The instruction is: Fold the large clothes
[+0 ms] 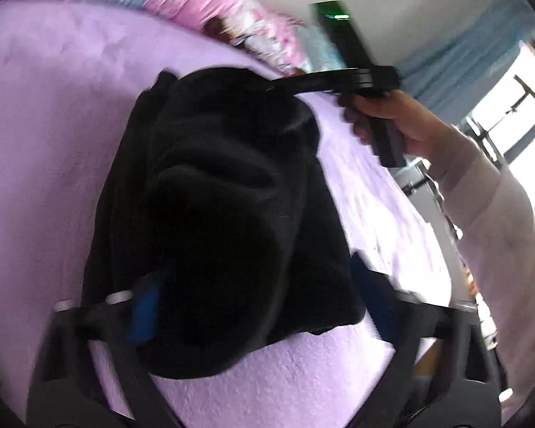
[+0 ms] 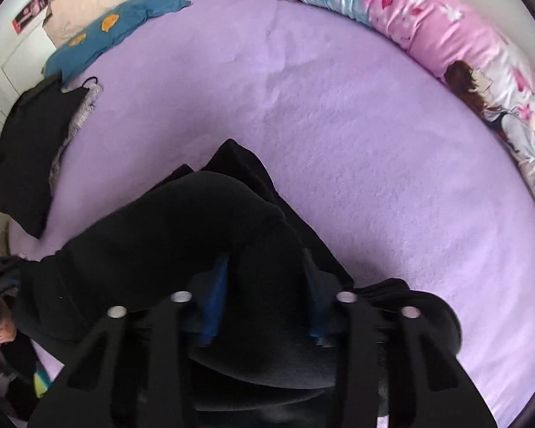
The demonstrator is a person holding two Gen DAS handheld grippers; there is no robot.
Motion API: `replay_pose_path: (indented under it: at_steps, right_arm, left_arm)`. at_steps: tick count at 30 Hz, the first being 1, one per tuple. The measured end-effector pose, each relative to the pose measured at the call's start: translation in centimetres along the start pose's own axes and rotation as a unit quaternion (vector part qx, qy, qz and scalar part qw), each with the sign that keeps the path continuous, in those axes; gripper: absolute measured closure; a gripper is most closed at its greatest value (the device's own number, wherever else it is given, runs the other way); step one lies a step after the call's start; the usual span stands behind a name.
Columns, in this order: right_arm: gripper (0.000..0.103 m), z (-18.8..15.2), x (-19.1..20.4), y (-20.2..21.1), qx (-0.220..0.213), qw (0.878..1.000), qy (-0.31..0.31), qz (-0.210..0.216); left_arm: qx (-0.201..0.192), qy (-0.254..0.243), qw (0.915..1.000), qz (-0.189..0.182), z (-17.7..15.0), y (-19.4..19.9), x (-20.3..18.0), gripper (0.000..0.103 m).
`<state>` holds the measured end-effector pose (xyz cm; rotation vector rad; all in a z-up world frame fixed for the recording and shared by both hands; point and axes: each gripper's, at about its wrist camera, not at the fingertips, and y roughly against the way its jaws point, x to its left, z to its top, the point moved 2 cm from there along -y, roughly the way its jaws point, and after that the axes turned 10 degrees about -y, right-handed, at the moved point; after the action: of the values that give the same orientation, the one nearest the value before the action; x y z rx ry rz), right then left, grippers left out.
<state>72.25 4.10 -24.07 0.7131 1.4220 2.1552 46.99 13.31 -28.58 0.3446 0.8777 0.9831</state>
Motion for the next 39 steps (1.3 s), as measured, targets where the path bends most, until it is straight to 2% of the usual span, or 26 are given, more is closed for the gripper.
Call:
replay_pose_path:
  at_steps: [1,2,3,4,9,12,15,16,17,18,19,20,22,24,26,27,32,34,37,39]
  right_arm:
    - [0.082,0.3,0.0,0.3,-0.008,1.000,-0.005,-0.003]
    - [0.083,0.4,0.0,0.5,-0.014,1.000,-0.009,-0.006]
    - [0.084,0.5,0.0,0.8,-0.019,1.000,-0.010,-0.007]
    - [0.084,0.8,0.3,0.9,-0.026,1.000,-0.007,-0.015]
    - [0.084,2.8,2.0,1.6,-0.074,0.997,0.010,-0.037]
    - [0.084,4.0,2.6,1.0,-0.082,0.996,0.015,-0.045]
    - [0.081,4.4,2.6,-2.8,-0.065,0.995,0.015,-0.078]
    - [0.080,4.3,2.4,-4.1,-0.055,0.995,0.011,-0.087]
    - [0.079,4.0,2.2,-5.7,-0.040,0.995,0.005,-0.093]
    - [0.073,3.5,1.9,-7.9,-0.022,0.995,0.000,-0.101]
    - [0.072,3.2,1.9,-8.7,-0.018,0.994,-0.002,-0.107]
    - [0.072,3.0,2.0,-9.0,-0.024,0.993,-0.002,-0.112]
    - [0.058,3.0,1.9,-7.6,-0.040,0.993,-0.009,-0.109]
    - [0.010,3.2,1.8,-4.7,-0.060,0.992,-0.016,-0.110]
    - [0.008,3.2,2.3,-1.8,-0.083,0.989,0.005,-0.120]
    - [0.007,3.1,2.4,0.0,-0.093,0.988,0.014,-0.126]
    - [0.007,0.2,0.2,4.4,-0.097,0.981,0.016,-0.166]
    - [0.007,-1.4,-2.2,4.4,-0.085,0.980,-0.014,-0.178]
    - [0.007,-3.4,-5.5,3.4,-0.068,0.979,-0.054,-0.187]
    - [0.008,-4.2,-7.1,2.3,-0.060,0.978,-0.062,-0.192]
  left_arm:
    - [0.001,-0.002,0.9999,0.017,0.1,0.0,0.2,0.064]
    - [0.001,-0.013,0.9991,0.041,0.2,0.1,0.4,0.078]
    - [-0.002,-0.013,0.9991,0.042,0.2,0.1,0.7,0.083]
    - [-0.002,-0.009,0.9992,0.040,0.2,0.1,0.9,0.084]
    - [-0.021,-0.002,0.9952,0.096,0.6,0.3,1.8,0.088]
    - [-0.033,0.037,0.9949,0.088,0.3,0.7,3.8,0.087]
    - [-0.009,0.063,0.9948,0.079,-0.5,0.0,5.7,0.077]
    - [-0.002,0.075,0.9943,0.075,-0.8,-0.3,6.4,0.070]
    - [-0.001,0.082,0.9937,0.076,-1.0,-0.2,6.7,0.058]
    - [0.003,0.086,0.9922,0.090,-1.1,-0.1,7.1,0.051]
    - [0.008,0.081,0.9915,0.102,-1.0,0.2,7.3,0.047]
    - [0.010,0.081,0.9915,0.101,-0.9,0.6,7.3,0.048]
    - [-0.005,0.077,0.9921,0.099,-0.2,2.5,6.9,0.048]
    - [-0.005,0.056,0.9940,0.094,0.4,3.6,5.8,0.045]
    - [-0.020,0.031,0.9953,0.089,1.0,5.0,4.0,0.028]
    - [-0.027,0.022,0.9956,0.086,1.3,5.5,3.3,0.026]
    - [-0.047,-0.027,0.9971,0.053,2.1,6.2,-1.4,0.020]
    - [-0.036,-0.044,0.9974,0.045,2.2,4.9,-3.3,0.019]
    - [-0.033,-0.108,0.9935,0.014,1.5,2.2,-7.2,0.018]
    - [-0.010,-0.148,0.9886,0.024,0.6,-0.6,-8.6,0.018]
